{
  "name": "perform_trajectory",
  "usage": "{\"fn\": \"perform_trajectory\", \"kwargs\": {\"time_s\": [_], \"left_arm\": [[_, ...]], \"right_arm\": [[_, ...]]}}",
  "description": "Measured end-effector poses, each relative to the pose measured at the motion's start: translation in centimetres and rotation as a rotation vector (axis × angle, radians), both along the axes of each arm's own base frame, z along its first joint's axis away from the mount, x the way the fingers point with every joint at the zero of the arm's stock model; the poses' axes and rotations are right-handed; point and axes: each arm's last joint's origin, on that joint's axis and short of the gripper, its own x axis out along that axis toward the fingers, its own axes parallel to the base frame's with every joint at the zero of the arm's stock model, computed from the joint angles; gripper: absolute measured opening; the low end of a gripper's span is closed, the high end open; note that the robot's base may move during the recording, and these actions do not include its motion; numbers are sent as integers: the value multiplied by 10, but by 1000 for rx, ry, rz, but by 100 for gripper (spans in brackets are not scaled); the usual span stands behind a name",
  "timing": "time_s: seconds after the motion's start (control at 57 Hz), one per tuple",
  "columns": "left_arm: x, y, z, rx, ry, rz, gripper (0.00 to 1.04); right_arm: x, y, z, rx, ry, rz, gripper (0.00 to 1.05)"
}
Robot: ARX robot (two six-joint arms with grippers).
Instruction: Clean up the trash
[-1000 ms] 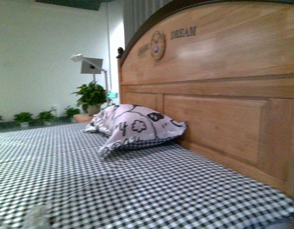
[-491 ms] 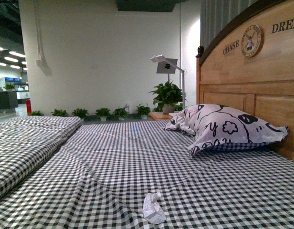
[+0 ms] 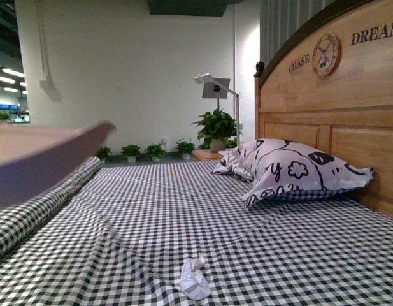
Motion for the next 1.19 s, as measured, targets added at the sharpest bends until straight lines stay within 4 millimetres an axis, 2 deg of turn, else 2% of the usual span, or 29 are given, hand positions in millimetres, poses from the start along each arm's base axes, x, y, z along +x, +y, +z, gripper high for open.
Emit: {"fn": "perform_trajectory", "kwargs": {"time_s": [0.07,0.228,0.579,0.825,1.193], "left_arm": [[21,8,-18,117,74,-62,26],[38,8,-34,221,153,-137,26],[69,-24,-45,257,225,-321,26],[79,-34,-64,282,308,-395,26],[92,-34,-82,306,366,-426,26]], "right_arm": [[0,0,0,1,-1,2,19],[0,0,0,0,0,-1,19],[0,0,0,0,0,-1,19],[0,0,0,0,0,-1,19],[0,0,0,0,0,-1,19]]}}
